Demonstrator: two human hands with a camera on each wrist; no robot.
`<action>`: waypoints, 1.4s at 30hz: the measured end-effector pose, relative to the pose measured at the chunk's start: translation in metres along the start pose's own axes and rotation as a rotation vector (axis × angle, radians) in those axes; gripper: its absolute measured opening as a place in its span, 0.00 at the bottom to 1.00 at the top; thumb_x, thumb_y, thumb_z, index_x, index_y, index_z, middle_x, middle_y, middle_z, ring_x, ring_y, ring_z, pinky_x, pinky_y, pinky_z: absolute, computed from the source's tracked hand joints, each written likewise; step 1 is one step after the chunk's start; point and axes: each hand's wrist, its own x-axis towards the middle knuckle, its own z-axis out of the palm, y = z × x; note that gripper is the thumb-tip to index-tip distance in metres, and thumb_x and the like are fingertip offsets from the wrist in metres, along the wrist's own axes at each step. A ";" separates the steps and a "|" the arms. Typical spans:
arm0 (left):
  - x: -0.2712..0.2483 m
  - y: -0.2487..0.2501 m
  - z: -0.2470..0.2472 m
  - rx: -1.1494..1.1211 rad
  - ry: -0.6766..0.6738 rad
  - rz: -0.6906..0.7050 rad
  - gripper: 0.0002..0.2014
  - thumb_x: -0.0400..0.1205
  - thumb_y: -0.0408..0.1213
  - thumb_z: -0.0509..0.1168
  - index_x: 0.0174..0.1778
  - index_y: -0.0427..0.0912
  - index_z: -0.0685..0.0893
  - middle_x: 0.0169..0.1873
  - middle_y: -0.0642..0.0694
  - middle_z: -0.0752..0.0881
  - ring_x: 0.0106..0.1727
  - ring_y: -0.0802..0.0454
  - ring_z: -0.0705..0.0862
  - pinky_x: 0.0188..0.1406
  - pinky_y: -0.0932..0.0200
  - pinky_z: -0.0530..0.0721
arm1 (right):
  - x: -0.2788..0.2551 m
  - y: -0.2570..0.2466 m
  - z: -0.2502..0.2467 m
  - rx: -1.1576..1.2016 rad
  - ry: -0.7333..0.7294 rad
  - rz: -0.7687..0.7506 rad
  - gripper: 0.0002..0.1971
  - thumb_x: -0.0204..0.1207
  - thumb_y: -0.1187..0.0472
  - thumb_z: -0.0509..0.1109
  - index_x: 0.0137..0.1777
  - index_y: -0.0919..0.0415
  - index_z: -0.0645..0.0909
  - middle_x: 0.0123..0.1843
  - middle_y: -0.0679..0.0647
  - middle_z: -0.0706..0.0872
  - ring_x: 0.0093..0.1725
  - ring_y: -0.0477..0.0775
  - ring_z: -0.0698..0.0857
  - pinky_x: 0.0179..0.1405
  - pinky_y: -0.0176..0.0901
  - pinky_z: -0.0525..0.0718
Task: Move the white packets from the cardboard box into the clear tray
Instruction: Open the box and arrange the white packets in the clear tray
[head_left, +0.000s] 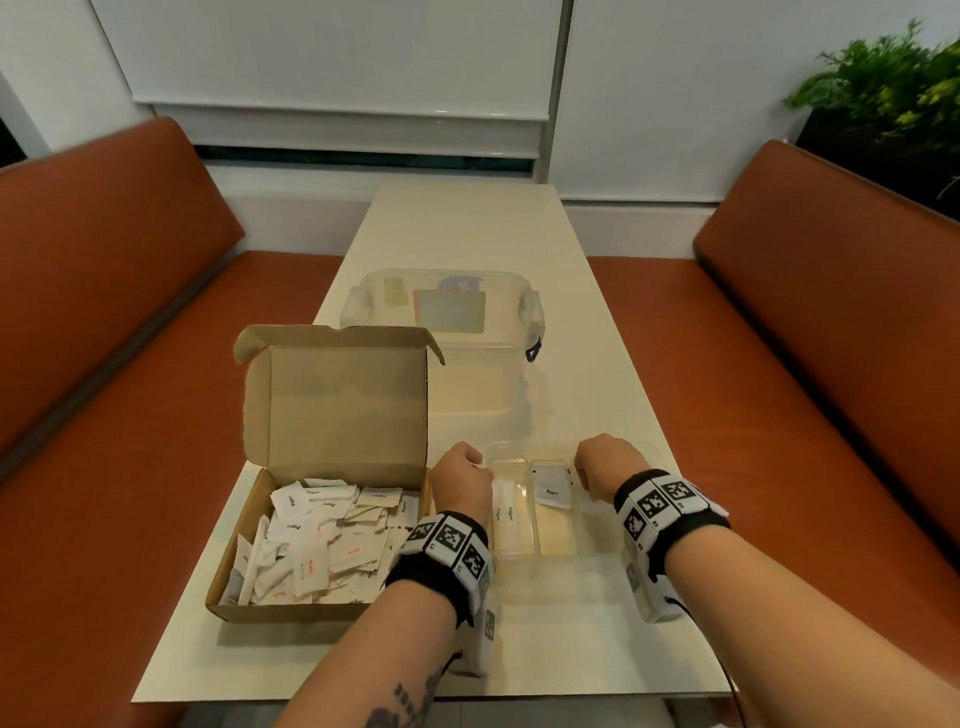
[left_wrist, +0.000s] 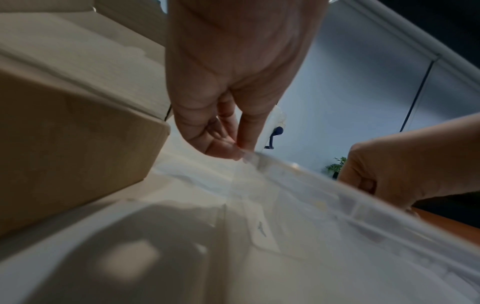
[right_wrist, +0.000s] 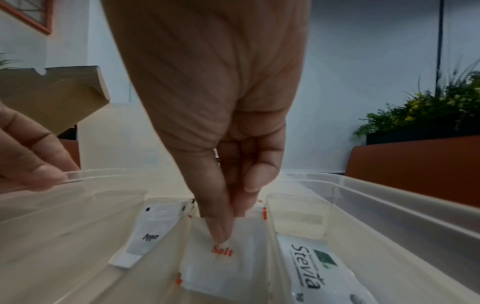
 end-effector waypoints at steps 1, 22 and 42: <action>0.000 0.000 0.000 0.001 0.001 0.001 0.08 0.80 0.27 0.66 0.54 0.34 0.82 0.52 0.39 0.85 0.46 0.49 0.78 0.42 0.62 0.73 | 0.000 0.000 -0.001 0.011 -0.008 0.002 0.13 0.76 0.75 0.61 0.55 0.68 0.84 0.54 0.61 0.87 0.47 0.58 0.84 0.47 0.42 0.81; 0.004 -0.003 0.003 0.056 0.021 0.024 0.07 0.79 0.26 0.67 0.52 0.33 0.83 0.47 0.40 0.83 0.44 0.49 0.77 0.39 0.64 0.71 | -0.014 0.010 -0.002 0.389 0.157 0.038 0.10 0.75 0.74 0.62 0.46 0.66 0.85 0.50 0.60 0.87 0.47 0.57 0.84 0.46 0.41 0.82; 0.006 -0.045 -0.125 0.160 0.226 -0.090 0.07 0.82 0.37 0.64 0.42 0.37 0.83 0.47 0.38 0.87 0.46 0.42 0.82 0.43 0.55 0.78 | -0.040 -0.151 -0.027 0.599 0.170 -0.411 0.03 0.74 0.61 0.72 0.43 0.60 0.84 0.40 0.54 0.84 0.41 0.52 0.82 0.38 0.39 0.77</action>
